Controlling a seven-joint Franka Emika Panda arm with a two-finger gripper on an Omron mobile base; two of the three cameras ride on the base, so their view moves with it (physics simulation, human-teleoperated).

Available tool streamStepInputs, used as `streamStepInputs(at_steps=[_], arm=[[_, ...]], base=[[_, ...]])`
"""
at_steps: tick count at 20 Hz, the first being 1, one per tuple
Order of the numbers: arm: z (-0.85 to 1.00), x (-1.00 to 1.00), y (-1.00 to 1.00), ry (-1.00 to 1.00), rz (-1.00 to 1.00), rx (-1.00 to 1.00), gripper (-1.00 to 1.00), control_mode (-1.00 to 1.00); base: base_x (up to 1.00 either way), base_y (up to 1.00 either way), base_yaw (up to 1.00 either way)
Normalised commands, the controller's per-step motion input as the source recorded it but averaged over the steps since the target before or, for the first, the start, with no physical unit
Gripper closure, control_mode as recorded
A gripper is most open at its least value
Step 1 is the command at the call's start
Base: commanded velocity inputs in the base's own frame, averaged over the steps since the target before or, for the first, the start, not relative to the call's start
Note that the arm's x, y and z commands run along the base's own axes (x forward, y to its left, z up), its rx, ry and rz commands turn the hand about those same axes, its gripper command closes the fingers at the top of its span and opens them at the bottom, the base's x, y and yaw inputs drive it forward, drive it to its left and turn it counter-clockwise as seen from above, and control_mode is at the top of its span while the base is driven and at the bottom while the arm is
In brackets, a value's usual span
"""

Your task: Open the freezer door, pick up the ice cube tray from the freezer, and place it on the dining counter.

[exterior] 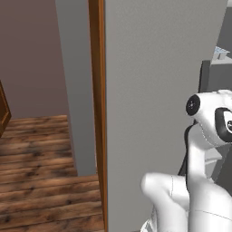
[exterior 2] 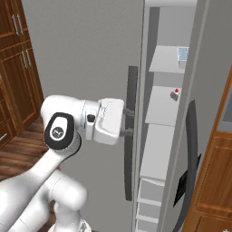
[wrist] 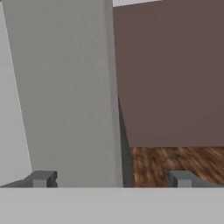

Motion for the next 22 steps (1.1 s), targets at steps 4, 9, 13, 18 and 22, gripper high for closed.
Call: streamStepInputs(at_steps=[4, 9, 13, 18, 22], arm=[[-0.16, 0.54, -0.51, -0.02, -0.04, 0.00, -1.00, -1.00], [-0.13, 0.22, -0.57, -0.03, -0.01, 0.00, -1.00, -1.00], [-0.02, 0.00, -0.62, -0.03, 0.00, 0.00, -1.00, -1.00], [0.00, 0.00, -0.57, -0.01, 0.00, 0.00, -1.00, -1.00], [0.00, 0.00, -0.54, 0.00, 0.00, 0.00, -1.00, -1.00]], base=[[0.00, 0.00, 0.00], [0.00, 0.00, 0.00], [0.00, 0.00, 0.00], [0.00, 0.00, 0.00], [0.00, 0.00, 0.00]])
